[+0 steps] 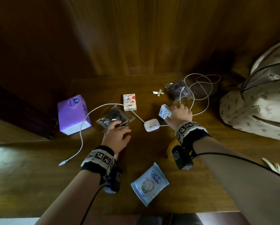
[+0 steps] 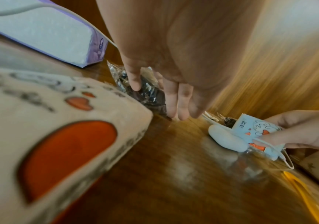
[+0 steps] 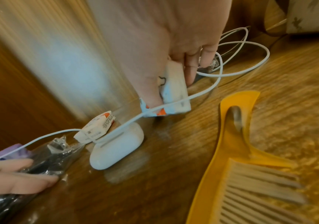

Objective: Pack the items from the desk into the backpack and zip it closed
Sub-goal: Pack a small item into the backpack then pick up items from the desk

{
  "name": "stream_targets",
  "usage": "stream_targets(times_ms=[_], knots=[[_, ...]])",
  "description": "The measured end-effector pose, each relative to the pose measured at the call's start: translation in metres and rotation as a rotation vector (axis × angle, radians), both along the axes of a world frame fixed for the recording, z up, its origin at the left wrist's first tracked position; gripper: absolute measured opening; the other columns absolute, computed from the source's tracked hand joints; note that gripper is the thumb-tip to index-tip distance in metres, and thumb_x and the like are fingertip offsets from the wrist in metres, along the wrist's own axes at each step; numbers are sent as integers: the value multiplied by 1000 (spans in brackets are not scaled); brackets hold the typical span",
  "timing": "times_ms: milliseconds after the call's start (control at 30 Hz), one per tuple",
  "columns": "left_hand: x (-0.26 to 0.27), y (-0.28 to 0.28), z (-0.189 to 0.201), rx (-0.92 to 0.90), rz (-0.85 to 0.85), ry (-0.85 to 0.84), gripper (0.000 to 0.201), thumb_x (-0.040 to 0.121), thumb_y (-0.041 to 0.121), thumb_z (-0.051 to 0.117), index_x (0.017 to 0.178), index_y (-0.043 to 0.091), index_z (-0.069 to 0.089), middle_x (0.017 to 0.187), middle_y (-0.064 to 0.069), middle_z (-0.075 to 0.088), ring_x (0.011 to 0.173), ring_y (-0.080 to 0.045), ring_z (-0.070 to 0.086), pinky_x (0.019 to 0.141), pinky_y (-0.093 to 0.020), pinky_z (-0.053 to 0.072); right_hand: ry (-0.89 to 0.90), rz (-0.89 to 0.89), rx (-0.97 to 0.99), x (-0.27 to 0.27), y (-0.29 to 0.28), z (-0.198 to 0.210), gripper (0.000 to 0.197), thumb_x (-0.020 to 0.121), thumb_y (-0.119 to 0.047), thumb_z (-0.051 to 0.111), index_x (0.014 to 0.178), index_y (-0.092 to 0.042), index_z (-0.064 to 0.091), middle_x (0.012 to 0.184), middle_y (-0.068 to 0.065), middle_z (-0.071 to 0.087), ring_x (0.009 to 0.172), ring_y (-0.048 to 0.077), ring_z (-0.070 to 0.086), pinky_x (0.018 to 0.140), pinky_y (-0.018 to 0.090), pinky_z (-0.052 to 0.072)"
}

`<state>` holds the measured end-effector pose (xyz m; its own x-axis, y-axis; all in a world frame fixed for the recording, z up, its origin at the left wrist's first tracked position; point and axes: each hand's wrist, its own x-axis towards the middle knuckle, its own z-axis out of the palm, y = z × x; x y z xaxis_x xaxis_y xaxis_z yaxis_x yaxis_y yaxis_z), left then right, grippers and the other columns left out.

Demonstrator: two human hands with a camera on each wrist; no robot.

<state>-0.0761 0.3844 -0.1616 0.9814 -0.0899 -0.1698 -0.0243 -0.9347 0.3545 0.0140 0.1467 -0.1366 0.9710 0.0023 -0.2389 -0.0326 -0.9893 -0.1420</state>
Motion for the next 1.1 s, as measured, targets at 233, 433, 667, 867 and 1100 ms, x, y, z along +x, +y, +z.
stream_targets(times_ms=[233, 433, 667, 867, 1100], knots=[[16, -9, 12, -6, 75, 54, 34, 92, 38, 51, 123, 25, 59, 122, 4, 59, 128, -19, 34, 103, -37, 34, -60, -61, 357, 2, -10, 43, 41, 87, -21, 57, 123, -12, 40, 121, 9, 54, 106, 26, 56, 83, 35, 47], [43, -46, 54, -49, 85, -42, 22, 93, 33, 49, 106, 24, 64, 110, 3, 62, 98, -16, 58, 86, -37, 50, -191, -12, 593, -2, -36, 101, 39, 85, -21, 59, 119, -10, 43, 108, 6, 58, 92, 21, 57, 75, 31, 46], [83, -151, 120, -187, -181, -243, 20, 91, 29, 54, 108, 23, 64, 117, 3, 57, 110, -20, 50, 94, -37, 41, -418, -1, 719, -23, -113, 186, 27, 88, -20, 54, 113, -14, 47, 96, 4, 63, 79, 20, 62, 70, 40, 53], [112, -252, 175, -397, -387, -433, 18, 92, 24, 54, 105, 18, 65, 112, 5, 59, 108, -14, 49, 91, -25, 35, -607, -147, 711, -38, -210, 244, 23, 90, -19, 52, 111, -12, 49, 94, 3, 62, 83, 19, 61, 73, 40, 52], [137, -345, 207, -462, -527, -542, 16, 91, 20, 56, 102, 18, 67, 109, 2, 61, 105, -19, 53, 92, -33, 41, -668, -282, 688, -52, -300, 262, 20, 88, -17, 54, 108, -16, 50, 100, 3, 62, 91, 21, 60, 81, 44, 51]])
